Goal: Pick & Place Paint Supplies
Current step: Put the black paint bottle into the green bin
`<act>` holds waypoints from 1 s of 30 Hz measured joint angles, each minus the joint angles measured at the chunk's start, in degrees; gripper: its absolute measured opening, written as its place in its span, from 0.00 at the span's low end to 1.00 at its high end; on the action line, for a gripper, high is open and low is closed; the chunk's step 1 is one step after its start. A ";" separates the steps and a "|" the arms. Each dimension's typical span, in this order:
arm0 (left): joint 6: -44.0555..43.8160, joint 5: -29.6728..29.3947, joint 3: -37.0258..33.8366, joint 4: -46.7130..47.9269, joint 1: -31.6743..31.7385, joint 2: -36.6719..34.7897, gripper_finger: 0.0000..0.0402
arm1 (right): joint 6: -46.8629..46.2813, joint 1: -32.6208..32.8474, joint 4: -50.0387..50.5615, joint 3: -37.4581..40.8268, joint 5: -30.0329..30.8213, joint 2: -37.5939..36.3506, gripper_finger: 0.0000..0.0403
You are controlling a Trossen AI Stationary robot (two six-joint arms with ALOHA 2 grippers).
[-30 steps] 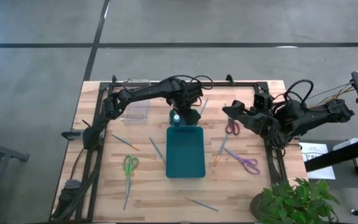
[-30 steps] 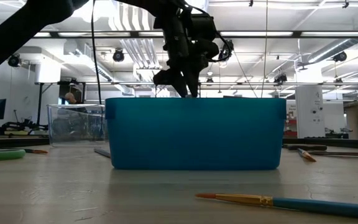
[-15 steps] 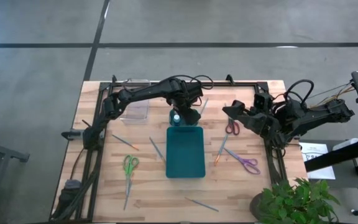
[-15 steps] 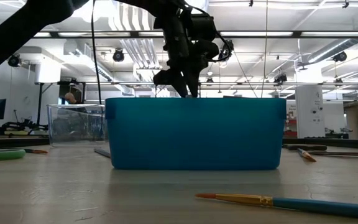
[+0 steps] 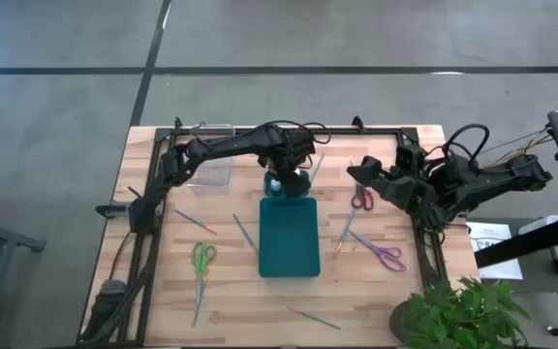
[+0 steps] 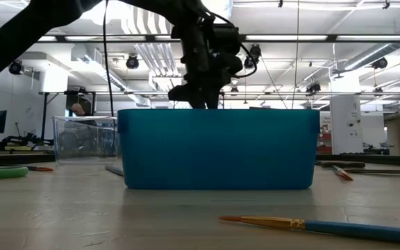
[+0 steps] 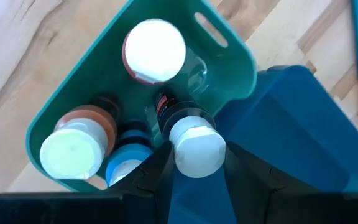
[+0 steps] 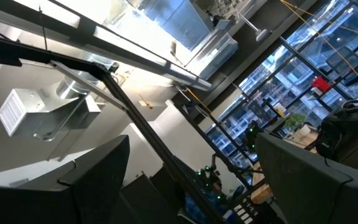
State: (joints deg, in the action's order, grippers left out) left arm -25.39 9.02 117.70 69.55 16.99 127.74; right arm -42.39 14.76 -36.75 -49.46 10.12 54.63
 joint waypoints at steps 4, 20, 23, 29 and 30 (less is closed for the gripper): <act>0.00 0.01 0.03 -0.43 0.00 0.00 0.31 | 0.00 0.00 0.00 0.00 0.01 0.00 0.85; 2.91 2.05 0.03 -1.48 0.02 0.00 0.42 | 0.00 0.00 0.00 0.01 -0.01 0.02 0.85; 2.89 2.19 0.05 -1.68 0.02 0.00 0.49 | 0.00 0.00 0.00 0.01 0.00 0.02 0.85; 2.89 2.90 0.12 -2.25 0.02 0.00 0.58 | 0.00 0.00 0.00 0.01 -0.03 0.02 0.85; 2.89 3.08 0.12 -2.33 0.02 0.00 0.59 | 0.00 0.00 0.00 0.01 -0.03 0.02 0.85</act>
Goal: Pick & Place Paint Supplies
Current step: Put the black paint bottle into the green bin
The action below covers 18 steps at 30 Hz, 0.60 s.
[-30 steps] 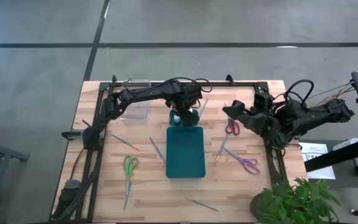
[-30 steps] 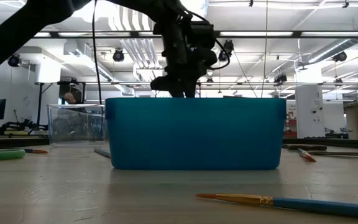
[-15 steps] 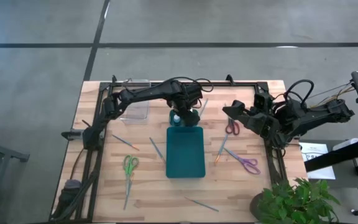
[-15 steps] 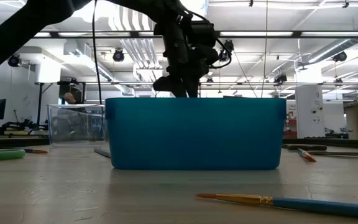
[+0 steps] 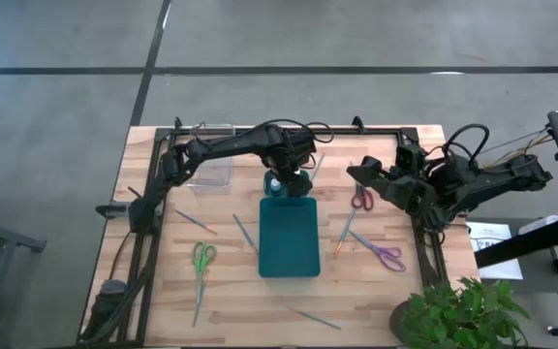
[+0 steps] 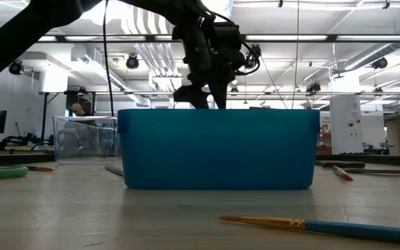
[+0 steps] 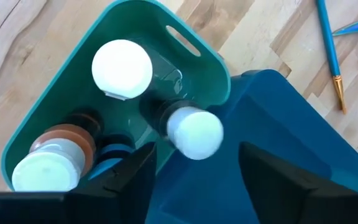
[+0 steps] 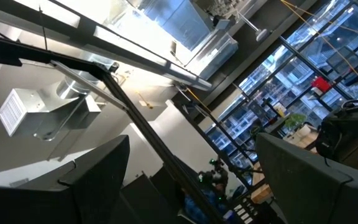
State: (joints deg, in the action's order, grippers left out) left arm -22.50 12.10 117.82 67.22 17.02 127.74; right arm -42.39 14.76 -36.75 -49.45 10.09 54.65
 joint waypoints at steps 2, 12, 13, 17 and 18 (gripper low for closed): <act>0.00 0.21 0.00 0.00 0.00 0.00 0.59 | 0.00 0.00 0.00 -0.02 0.00 0.00 0.85; 0.56 1.05 0.00 0.18 0.02 -0.41 0.60 | -0.01 0.01 0.00 0.00 -0.04 -0.01 0.85; 1.18 1.06 0.00 0.44 0.02 -0.58 0.60 | 0.00 0.01 0.00 0.00 -0.04 -0.02 0.85; 1.76 0.55 0.02 1.72 0.24 -1.32 0.60 | 0.00 0.00 0.00 0.00 -0.04 -0.07 0.85; 1.99 0.28 0.02 2.21 0.28 -1.40 0.60 | 0.00 0.00 0.00 0.00 -0.04 -0.07 0.85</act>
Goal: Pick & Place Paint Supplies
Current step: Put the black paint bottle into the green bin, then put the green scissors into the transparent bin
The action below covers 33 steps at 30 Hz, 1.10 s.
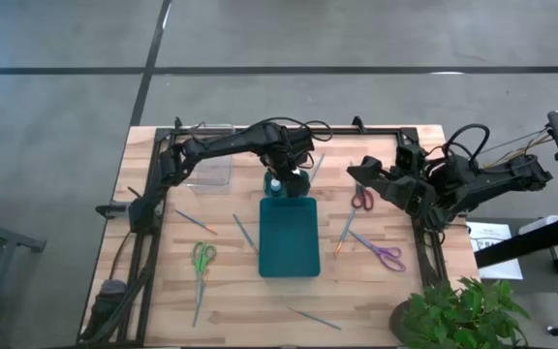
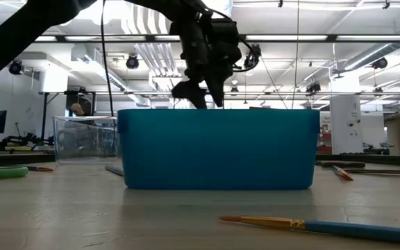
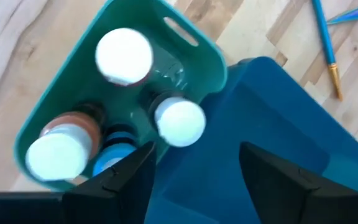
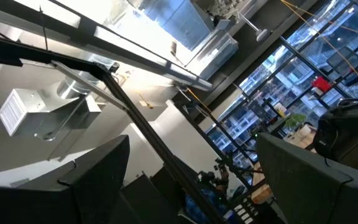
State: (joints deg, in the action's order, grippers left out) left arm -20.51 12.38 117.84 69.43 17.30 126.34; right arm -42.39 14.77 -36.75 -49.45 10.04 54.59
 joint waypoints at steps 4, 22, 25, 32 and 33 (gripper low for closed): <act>0.66 -0.57 0.00 0.25 0.28 -1.19 0.60 | 0.00 0.00 -0.02 0.00 0.02 0.00 0.85; 21.70 14.42 -1.98 20.00 -5.28 -18.09 0.60 | 2.12 0.00 -2.78 -0.02 -1.12 -0.07 0.85; 20.55 12.15 -6.23 20.30 -8.52 -23.20 0.60 | 2.12 0.00 -2.97 -0.03 -1.12 -0.07 0.85; 9.16 6.12 -27.16 19.55 -16.24 -38.06 0.60 | 2.12 0.00 -3.36 -0.02 -1.07 -0.08 0.85; 6.80 5.84 -30.27 18.87 -17.76 -39.97 0.60 | 2.12 0.00 -3.37 -0.02 -1.07 -0.04 0.85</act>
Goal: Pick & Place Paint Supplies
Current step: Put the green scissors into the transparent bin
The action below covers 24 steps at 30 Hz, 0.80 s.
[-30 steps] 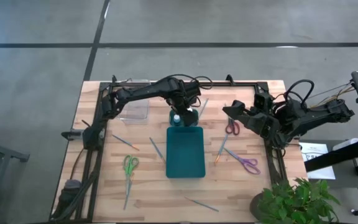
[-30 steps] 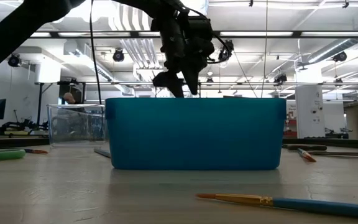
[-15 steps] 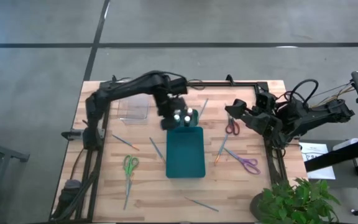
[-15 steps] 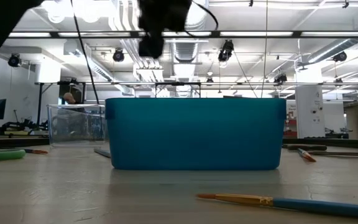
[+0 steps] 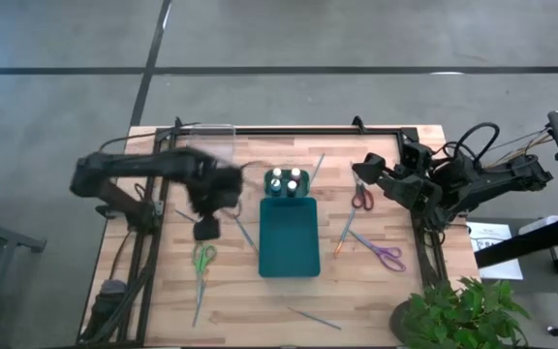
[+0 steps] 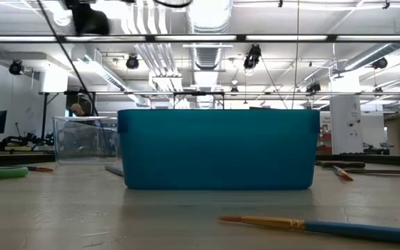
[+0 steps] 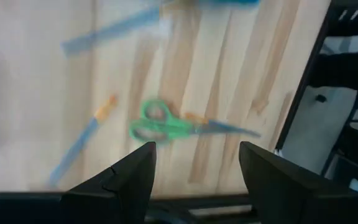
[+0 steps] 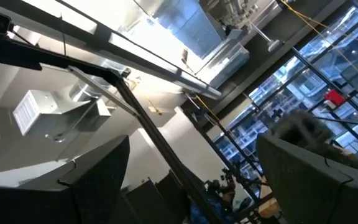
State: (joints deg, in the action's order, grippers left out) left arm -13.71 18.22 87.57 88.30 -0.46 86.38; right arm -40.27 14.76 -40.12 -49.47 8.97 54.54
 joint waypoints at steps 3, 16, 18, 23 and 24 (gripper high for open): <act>-5.68 -1.46 -8.69 -5.55 -5.38 -5.62 0.60 | -0.04 0.00 0.00 0.00 0.02 0.04 0.85; -16.74 -10.59 -25.52 -25.15 -23.15 -11.90 0.60 | -0.22 0.00 -1.41 0.00 2.02 0.04 0.85; -25.41 -12.40 -27.90 -25.33 -23.22 -11.97 0.60 | -0.20 0.00 -1.46 0.00 2.61 0.04 0.85; -37.97 -13.00 -33.77 -32.87 -22.85 -12.05 0.60 | 0.07 -0.02 -1.42 0.00 3.23 0.04 0.85; -38.73 -12.76 -34.84 -35.42 -22.87 -12.03 0.60 | 0.11 0.00 -1.42 0.00 3.24 0.04 0.85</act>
State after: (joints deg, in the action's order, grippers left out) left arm -52.44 5.45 52.72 52.88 -23.33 74.35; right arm -40.16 14.76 -41.54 -49.47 12.21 54.59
